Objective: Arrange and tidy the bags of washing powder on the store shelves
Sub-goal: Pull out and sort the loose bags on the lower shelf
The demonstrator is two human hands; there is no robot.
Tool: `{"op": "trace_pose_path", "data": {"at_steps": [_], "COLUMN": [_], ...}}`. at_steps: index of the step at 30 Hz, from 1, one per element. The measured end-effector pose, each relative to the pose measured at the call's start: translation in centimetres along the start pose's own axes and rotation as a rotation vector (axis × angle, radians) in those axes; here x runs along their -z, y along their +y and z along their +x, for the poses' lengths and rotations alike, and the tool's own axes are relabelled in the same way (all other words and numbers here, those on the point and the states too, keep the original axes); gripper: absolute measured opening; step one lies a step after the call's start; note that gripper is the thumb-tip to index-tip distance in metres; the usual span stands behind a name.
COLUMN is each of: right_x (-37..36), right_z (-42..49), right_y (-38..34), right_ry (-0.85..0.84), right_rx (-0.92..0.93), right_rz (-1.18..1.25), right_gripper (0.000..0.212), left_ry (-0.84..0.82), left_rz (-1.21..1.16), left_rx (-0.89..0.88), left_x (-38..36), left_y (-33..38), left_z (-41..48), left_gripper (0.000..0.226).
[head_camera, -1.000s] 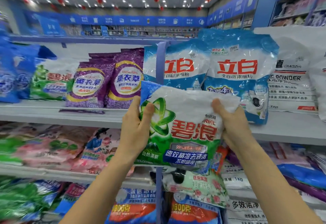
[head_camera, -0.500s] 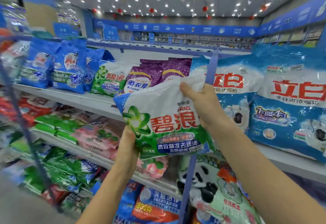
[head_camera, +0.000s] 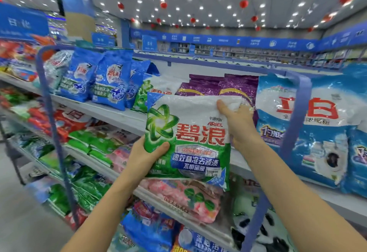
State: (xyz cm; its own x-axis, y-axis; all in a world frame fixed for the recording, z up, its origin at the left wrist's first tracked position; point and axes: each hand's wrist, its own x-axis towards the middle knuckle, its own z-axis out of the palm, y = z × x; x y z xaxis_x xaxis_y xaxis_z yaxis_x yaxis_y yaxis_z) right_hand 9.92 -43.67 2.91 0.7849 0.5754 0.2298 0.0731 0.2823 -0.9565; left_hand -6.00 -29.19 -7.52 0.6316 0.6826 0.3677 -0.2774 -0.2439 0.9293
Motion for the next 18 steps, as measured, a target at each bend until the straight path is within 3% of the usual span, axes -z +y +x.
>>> {"op": "trace_pose_path", "data": {"at_steps": [2,4,7,11,15,18], "right_x": [-1.6,-3.1,-6.4,-12.2,-16.5,-18.5], "right_z": [1.6,3.3,5.8,10.1,14.3,16.1], "right_y": [0.4,1.1,3.3,6.4,8.0,9.6], "right_ry": [-0.046,-0.199,-0.322,-0.19,0.008,0.107], "right_rx": [-0.048,-0.065,-0.086,-0.117,-0.005,-0.053], "right_rz": [0.079,0.124,-0.005,-0.055,-0.135,-0.118], "right_gripper": [0.025,0.044,0.056,0.043,0.009,0.008], "left_ry": [-0.003,-0.013,-0.028,-0.045,-0.139,-0.233], "left_rz": [-0.015,-0.03,-0.06,-0.056,0.018,0.045], "left_rx": [-0.011,-0.041,-0.08,-0.079,-0.026,0.038], "left_x": [1.8,3.9,7.2,11.3,14.5,15.5], "left_y": [0.2,0.4,0.4,-0.1,-1.5,-3.8], "left_z": [2.4,5.2,10.2,17.8,25.4,29.1], "left_gripper": [0.027,0.02,0.029,0.035,0.038,0.047]}}
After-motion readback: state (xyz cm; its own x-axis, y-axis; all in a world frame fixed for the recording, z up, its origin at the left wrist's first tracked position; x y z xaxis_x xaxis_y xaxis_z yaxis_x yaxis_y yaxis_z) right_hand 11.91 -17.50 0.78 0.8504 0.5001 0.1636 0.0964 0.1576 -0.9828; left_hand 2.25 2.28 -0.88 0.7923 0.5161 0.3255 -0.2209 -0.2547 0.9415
